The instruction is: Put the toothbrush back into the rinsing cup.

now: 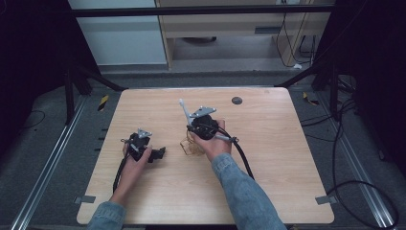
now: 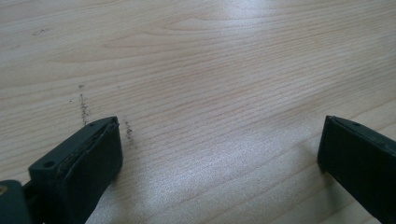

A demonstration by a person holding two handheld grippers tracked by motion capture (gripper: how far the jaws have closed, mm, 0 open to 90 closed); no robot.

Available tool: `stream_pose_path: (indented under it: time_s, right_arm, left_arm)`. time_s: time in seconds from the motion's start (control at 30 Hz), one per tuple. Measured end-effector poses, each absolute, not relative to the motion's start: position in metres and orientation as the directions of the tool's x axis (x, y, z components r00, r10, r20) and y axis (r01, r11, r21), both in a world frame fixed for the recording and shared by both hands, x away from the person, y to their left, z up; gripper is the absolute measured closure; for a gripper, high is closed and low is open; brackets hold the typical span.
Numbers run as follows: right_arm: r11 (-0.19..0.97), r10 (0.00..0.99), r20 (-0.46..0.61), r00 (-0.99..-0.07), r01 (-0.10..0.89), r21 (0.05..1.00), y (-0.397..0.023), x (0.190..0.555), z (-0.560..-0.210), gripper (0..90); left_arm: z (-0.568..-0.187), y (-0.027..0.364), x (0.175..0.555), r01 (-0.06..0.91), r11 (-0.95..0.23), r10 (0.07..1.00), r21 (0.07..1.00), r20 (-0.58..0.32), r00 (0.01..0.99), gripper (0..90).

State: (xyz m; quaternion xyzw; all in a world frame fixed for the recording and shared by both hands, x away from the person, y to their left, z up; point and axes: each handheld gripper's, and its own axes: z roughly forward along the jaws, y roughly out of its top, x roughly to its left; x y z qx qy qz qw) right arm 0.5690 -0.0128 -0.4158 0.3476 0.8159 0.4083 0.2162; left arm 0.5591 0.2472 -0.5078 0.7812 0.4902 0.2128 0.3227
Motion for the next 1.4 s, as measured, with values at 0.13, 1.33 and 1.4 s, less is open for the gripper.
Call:
stream_pose_path:
  time_s: [0.13,1.33,1.4]
  right_arm:
    - [0.425,0.74,-0.064,-0.669,0.391,0.816,-0.0118,0.57,-0.4161,66.3]
    - [0.416,0.735,-0.055,-0.675,0.386,0.823,-0.0177,0.5628,-0.4091,65.2]
    - [0.417,0.734,-0.056,-0.676,0.385,0.823,-0.0185,0.5619,-0.4083,65.4]
  left_arm:
    - [-0.5078,0.2472,0.5592,0.628,-0.311,0.903,0.713,0.016,0.429,0.0]
    - [-0.5078,0.2472,0.5592,0.628,-0.311,0.903,0.713,0.016,0.429,0.0]
    - [-0.5078,0.2472,0.5592,0.628,-0.312,0.903,0.713,0.017,0.429,0.0]
